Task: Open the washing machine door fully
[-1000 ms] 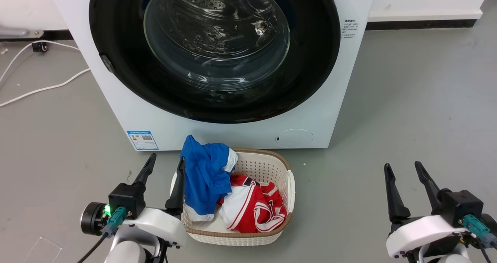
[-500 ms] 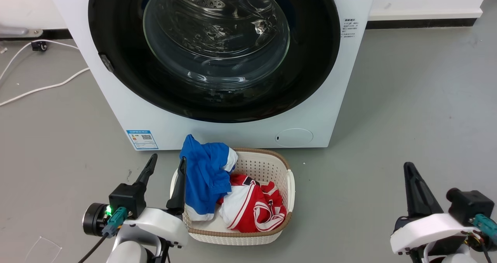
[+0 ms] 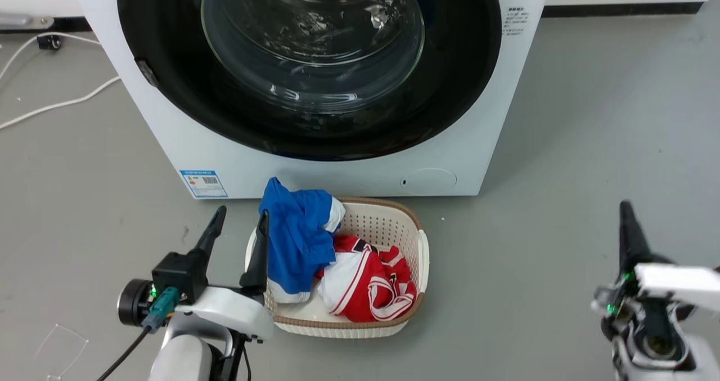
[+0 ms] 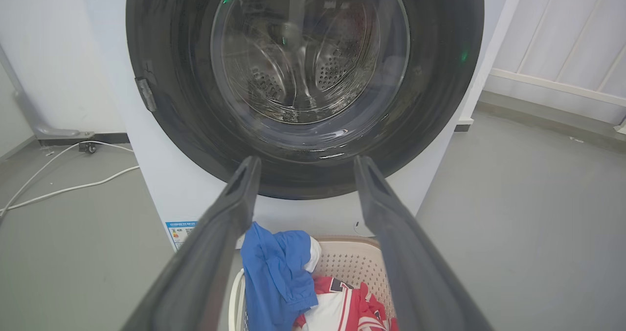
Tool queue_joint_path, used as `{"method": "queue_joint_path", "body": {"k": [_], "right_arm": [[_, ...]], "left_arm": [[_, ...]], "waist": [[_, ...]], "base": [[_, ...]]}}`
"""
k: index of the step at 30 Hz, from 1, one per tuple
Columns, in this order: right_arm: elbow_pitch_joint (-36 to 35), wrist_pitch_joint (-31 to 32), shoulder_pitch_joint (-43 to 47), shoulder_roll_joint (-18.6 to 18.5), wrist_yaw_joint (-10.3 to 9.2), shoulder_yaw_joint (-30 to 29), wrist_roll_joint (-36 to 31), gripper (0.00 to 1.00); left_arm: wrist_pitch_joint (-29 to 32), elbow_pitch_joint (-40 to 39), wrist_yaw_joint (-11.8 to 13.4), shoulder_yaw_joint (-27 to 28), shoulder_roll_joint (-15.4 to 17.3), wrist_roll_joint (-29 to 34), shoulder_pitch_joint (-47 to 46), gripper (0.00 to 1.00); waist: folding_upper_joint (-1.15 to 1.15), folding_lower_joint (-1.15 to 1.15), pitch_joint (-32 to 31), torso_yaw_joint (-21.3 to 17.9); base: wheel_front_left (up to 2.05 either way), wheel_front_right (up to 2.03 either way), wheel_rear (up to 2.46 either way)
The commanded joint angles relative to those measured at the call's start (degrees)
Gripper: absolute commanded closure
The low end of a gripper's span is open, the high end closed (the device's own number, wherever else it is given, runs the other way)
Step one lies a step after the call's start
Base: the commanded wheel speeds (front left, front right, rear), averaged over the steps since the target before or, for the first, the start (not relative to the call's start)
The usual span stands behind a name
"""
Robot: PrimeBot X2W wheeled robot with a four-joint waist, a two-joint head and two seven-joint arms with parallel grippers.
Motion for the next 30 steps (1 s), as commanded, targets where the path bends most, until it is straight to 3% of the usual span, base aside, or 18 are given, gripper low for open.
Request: {"method": "queue_joint_path", "body": {"k": [1,6,11,20,24,30], "right_arm": [[0.15,0.73,-2.32,-0.01,0.02,-0.89,4.12,1.0],[1.9,5.43,-9.73,-0.82,0.02,-6.09,18.08,1.0],[7.22,10.17,-19.15,-5.7,0.02,-7.45,22.49,1.0],[19.14,21.91,-39.62,-16.23,0.02,1.01,20.26,1.0],[24.56,27.48,-48.83,-18.08,0.02,6.56,17.31,1.0],[32.15,30.88,-59.71,-17.5,0.02,12.53,12.19,1.0]], "left_arm": [[-0.14,-0.44,0.02,0.3,-0.05,0.32,-1.1,0.0],[-0.14,-1.52,-0.04,1.45,0.0,0.72,-2.45,0.0],[-0.14,-2.57,-0.09,1.47,-0.31,1.17,-4.31,0.0],[-0.14,-4.78,-0.15,1.28,-0.97,0.94,-8.2,0.0],[-0.14,-5.56,-0.18,0.83,-1.09,1.15,-9.33,0.0],[-0.14,-6.31,-0.2,0.21,-1.43,1.0,-10.85,0.0]], "waist": [[0.0,0.0,1.09,-0.06],[0.0,0.0,4.07,-0.06],[0.0,0.0,7.28,0.74],[0.0,0.0,14.35,2.93],[0.0,0.0,16.73,3.91],[0.0,0.0,19.44,5.31]], "base": [[0.0,0.0,0.0],[0.0,0.0,0.0],[0.0,0.0,0.0],[0.0,0.0,0.0],[0.0,0.0,0.0],[0.0,0.0,0.0]]}}
